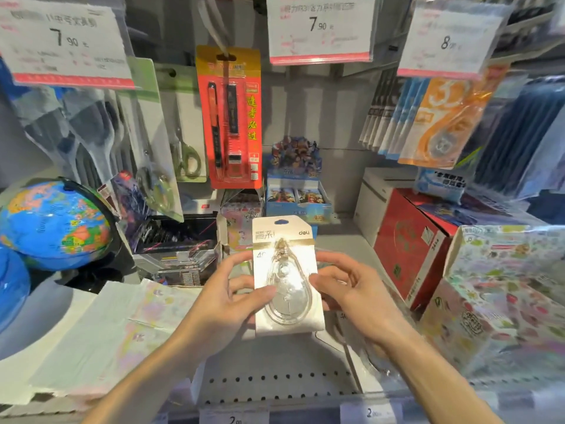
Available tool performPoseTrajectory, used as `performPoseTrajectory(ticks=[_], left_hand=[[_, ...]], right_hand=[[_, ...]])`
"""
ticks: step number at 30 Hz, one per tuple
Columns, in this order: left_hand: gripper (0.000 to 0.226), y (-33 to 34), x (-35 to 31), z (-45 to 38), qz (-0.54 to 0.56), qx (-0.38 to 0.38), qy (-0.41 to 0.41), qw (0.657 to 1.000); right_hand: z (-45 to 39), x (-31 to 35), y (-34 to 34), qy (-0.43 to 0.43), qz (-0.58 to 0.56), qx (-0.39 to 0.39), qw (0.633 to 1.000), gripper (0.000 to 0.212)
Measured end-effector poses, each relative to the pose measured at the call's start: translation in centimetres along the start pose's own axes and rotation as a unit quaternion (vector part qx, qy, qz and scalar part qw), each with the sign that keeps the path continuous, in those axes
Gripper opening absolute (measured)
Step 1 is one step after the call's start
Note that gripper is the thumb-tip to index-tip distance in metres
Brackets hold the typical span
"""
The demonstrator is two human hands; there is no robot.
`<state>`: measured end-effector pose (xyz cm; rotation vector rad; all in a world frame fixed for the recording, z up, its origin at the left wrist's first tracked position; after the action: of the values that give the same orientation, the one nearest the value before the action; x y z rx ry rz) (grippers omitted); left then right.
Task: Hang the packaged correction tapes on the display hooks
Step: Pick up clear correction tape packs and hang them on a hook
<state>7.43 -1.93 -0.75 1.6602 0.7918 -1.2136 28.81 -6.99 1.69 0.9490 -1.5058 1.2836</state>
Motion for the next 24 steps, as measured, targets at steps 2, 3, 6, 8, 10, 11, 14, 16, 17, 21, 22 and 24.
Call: performPoseTrajectory(ticks=[2, 3, 6, 8, 10, 11, 14, 16, 17, 21, 22, 24], left_hand=[[0.065, 0.4, 0.1, -0.3, -0.003, 0.009, 0.007, 1.0], [0.066, 0.6, 0.2, -0.4, -0.004, 0.011, 0.009, 1.0], [0.067, 1.0, 0.5, -0.9, -0.03, 0.01, 0.003, 1.0], [0.064, 1.1, 1.0, -1.3, -0.07, 0.007, -0.005, 0.997], [0.058, 1.4, 1.7, -1.5, -0.103, 0.008, -0.012, 0.995], [0.057, 1.6, 2.0, -1.5, -0.117, 0.009, -0.015, 0.993], [0.057, 2.0, 2.8, -1.8, -0.155, 0.006, -0.022, 0.988], [0.056, 2.0, 3.0, -2.0, -0.167, 0.004, -0.025, 0.986], [0.056, 2.0, 3.1, -2.0, -0.169, 0.004, -0.027, 0.985], [0.052, 2.0, 3.4, -2.1, -0.175, -0.007, -0.037, 0.984], [0.052, 2.0, 3.4, -2.1, -0.179, -0.012, -0.039, 0.983], [0.052, 2.0, 3.4, -2.1, -0.194, -0.017, -0.042, 0.98]], right_hand=[[0.0, 0.1, -1.5, -0.016, 0.067, -0.005, 0.998, 0.028], [0.0, 0.1, -2.5, -0.031, 0.128, -0.018, 0.991, 0.027], [0.4, -0.5, -5.8, -0.047, 0.288, -0.078, 0.953, 0.025], [0.8, -1.6, -7.6, -0.016, 0.374, -0.113, 0.92, 0.032], [1.2, -3.1, -8.3, 0.03, 0.452, -0.114, 0.884, 0.041], [1.4, -3.8, -8.3, 0.05, 0.476, -0.102, 0.872, 0.045], [1.6, -5.4, -7.6, 0.087, 0.495, -0.061, 0.862, 0.046], [1.5, -5.9, -7.6, 0.091, 0.467, -0.064, 0.877, 0.048], [1.4, -5.9, -7.6, 0.086, 0.446, -0.068, 0.888, 0.05], [1.3, -5.4, -7.1, 0.032, 0.393, -0.076, 0.916, 0.059], [1.2, -5.2, -6.9, 0.021, 0.384, -0.079, 0.92, 0.061], [1.0, -5.1, -6.6, 0.022, 0.354, -0.077, 0.932, 0.06]])
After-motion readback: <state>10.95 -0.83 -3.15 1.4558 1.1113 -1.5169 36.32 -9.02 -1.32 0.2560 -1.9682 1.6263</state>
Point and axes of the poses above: each hand's wrist, its own z-axis away from the middle knuckle, its own y-axis out of the palm, x = y × z, the point moved 2 cm from there along -z, towards the middle knuckle, and after that the axes turned 15 degrees about z, right-handed, at the moved point
